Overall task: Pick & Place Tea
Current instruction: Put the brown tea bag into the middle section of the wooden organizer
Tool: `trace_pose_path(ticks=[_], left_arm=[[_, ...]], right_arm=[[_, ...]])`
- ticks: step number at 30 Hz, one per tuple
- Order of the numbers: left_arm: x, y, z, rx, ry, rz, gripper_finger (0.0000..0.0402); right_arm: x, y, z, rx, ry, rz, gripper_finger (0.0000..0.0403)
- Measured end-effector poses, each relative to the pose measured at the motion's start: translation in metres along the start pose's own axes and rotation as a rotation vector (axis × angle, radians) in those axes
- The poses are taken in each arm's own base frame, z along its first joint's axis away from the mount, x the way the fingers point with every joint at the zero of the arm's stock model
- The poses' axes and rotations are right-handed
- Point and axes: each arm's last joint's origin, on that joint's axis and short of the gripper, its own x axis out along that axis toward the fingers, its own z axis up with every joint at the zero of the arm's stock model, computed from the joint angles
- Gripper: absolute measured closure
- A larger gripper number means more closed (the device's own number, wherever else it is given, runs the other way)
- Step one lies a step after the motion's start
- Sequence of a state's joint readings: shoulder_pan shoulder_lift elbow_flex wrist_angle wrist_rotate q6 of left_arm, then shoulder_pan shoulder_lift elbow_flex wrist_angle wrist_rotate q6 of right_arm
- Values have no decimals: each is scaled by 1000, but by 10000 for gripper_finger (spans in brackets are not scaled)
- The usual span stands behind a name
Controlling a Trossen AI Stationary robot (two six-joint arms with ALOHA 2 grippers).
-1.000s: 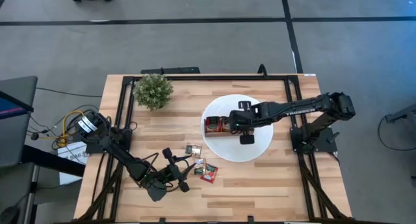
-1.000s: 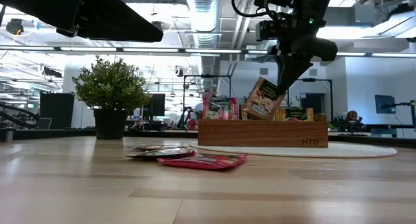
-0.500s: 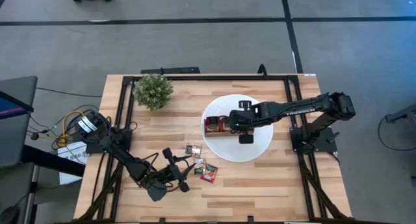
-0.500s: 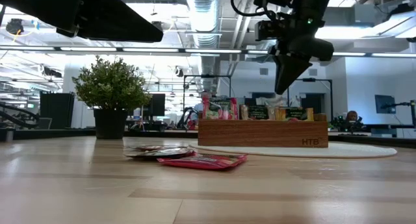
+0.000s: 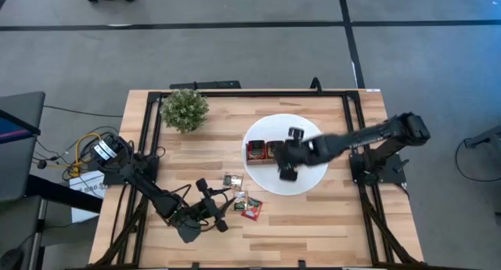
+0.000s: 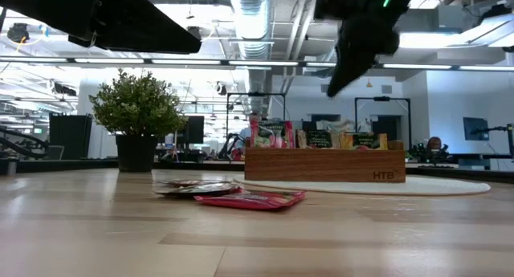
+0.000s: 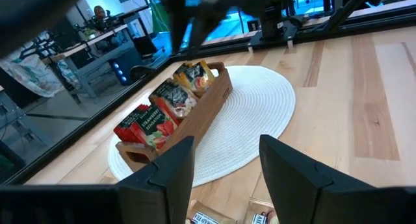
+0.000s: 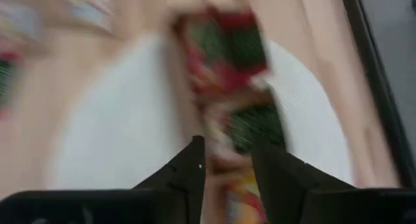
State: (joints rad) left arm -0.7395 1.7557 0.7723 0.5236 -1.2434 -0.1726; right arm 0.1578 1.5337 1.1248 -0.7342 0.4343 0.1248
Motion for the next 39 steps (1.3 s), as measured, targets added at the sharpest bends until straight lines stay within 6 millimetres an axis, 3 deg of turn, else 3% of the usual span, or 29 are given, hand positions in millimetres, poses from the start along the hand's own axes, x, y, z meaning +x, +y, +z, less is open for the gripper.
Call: trace_pose_path(ticks=[4,8,13,16,18,22,28,33,39], left_arm=[[-3,1,1,-49,7,-20,235],[6,15,7,-282,162,-199,235],[27,27,-11,-352,440,-307,235],[35,26,-22,-303,501,-332,235],[37,24,-23,-281,505,-382,235],[32,20,-23,-224,527,-472,236],[30,23,-29,-223,591,-429,251],[33,20,-26,-247,528,-415,271],[42,10,-33,-212,456,-427,294]], right_arm=[[-18,53,2,26,-151,45,302],[-30,119,-4,32,-293,156,317],[-28,196,-24,-8,-440,229,329],[-19,221,-34,-6,-495,191,332],[-11,226,-37,3,-504,151,332],[7,217,-30,61,-455,138,332],[31,197,-8,165,-373,316,322],[41,181,9,289,-397,358,310],[69,178,8,334,-339,363,317]])
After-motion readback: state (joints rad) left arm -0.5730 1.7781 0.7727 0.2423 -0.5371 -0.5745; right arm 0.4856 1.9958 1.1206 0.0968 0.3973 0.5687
